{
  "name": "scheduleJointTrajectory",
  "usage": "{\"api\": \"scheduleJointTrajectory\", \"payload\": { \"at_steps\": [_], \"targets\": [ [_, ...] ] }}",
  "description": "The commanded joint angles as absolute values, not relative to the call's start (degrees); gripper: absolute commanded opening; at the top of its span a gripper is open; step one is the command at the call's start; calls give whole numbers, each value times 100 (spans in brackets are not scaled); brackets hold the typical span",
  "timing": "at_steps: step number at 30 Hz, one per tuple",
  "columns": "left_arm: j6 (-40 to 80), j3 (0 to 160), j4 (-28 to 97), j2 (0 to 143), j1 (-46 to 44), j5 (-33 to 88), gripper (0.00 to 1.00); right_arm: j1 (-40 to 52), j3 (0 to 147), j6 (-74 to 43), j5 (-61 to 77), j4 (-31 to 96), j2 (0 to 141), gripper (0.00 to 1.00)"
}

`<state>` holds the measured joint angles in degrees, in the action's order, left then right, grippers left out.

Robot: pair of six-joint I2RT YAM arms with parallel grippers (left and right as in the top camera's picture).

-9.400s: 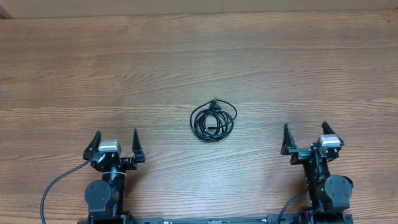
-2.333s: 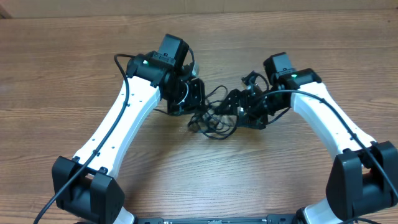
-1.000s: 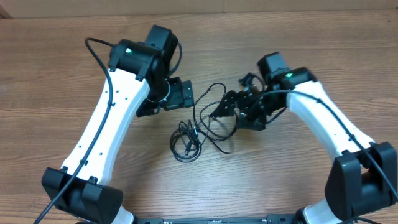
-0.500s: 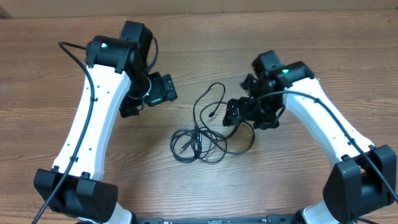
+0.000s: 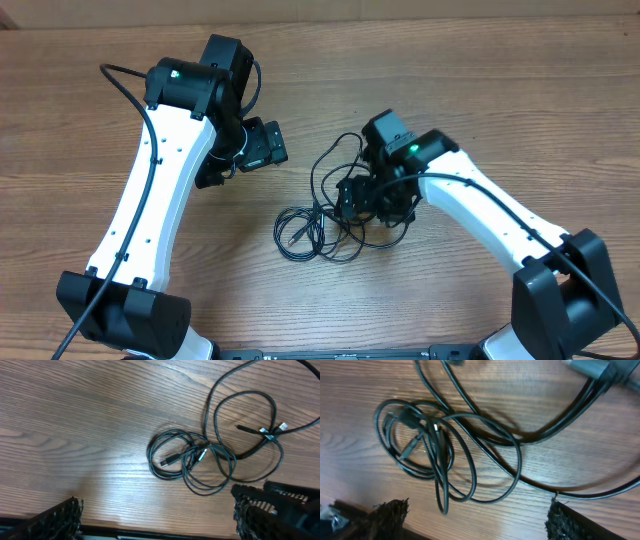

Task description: Untangle cables

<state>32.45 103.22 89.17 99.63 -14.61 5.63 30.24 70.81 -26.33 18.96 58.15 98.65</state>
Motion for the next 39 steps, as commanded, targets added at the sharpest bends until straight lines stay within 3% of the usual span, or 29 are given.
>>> {"api": "scheduleJointTrajectory", "payload": {
  "at_steps": [1, 14, 23, 30, 39],
  "targets": [
    [3177, 10350, 8906, 9972, -1437, 287, 99, 3144, 6796, -3046, 1968, 5540, 9850, 88],
    [3216, 10350, 8888, 9974, -1389, 294, 99, 3712, 6020, -4438, 2158, 4071, 9850, 63],
    [3216, 10348, 8914, 9974, -1406, 298, 100, 3852, 6005, -4823, 1588, 4049, 9850, 44],
    [3216, 10350, 8914, 9974, -1406, 301, 99, 3852, 6007, -4818, 1592, 3929, 9850, 5],
    [3208, 10348, 8943, 9974, -1420, 303, 100, 3734, 7076, -4095, 1802, 4687, 9432, 4]
  ]
}}
